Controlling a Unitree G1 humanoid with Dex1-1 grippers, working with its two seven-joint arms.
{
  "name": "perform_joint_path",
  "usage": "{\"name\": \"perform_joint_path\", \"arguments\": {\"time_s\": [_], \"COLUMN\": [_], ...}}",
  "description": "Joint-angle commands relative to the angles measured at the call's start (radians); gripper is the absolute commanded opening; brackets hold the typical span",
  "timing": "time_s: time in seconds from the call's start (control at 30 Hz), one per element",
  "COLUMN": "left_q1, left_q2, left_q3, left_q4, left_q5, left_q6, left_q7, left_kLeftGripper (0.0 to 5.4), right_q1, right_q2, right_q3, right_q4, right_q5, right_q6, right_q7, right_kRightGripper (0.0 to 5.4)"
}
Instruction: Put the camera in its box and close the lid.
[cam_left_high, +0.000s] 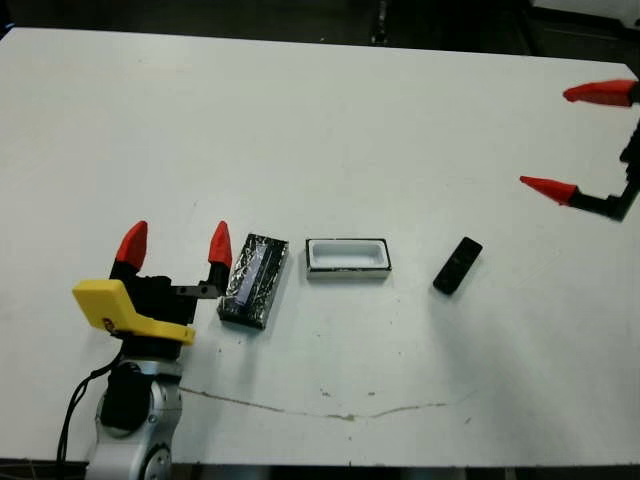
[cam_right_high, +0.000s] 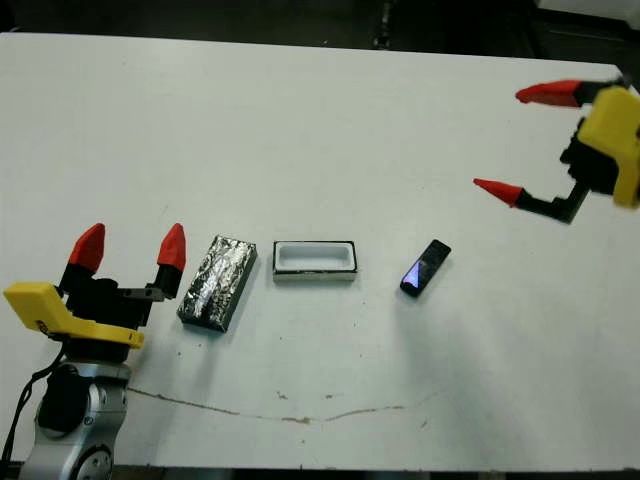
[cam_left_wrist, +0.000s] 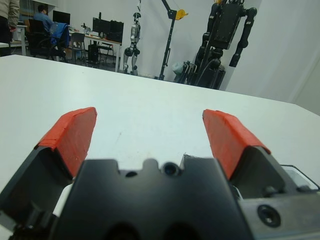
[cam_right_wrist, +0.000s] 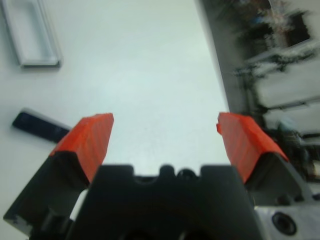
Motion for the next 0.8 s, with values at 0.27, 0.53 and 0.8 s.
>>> {"name": "perform_joint_path", "arguments": {"time_s": [0.27,0.53,0.8], "left_q1": [0.014,0.017,0.026], "left_q2": [-0.001,-0.005,-0.006], "left_q3": [0.001,-0.003,-0.002], "left_q4": [0.003,0.009,0.014], "left_q5": [0.001,0.005,0.001], "left_q6": [0.005,0.001,-0.006], "left_q7": [0.009,0.009,0.003], "left_kLeftGripper": [5.39,5.39,5.39], "right_q1": [-0.200,-0.214,-0.216], "right_q2": [0.004,0.028,0.082], "right_q3": [0.292,0.377,0.458], "right_q4": [-0.004,-0.121,-0.153], "right_q5": [-0.264,-0.392,-0.521], "right_q6": [-0.012,-0.030,-0.076], "right_q7": [0.269,0.342,0.351], "right_kRightGripper": [5.40,5.40,5.40]}}
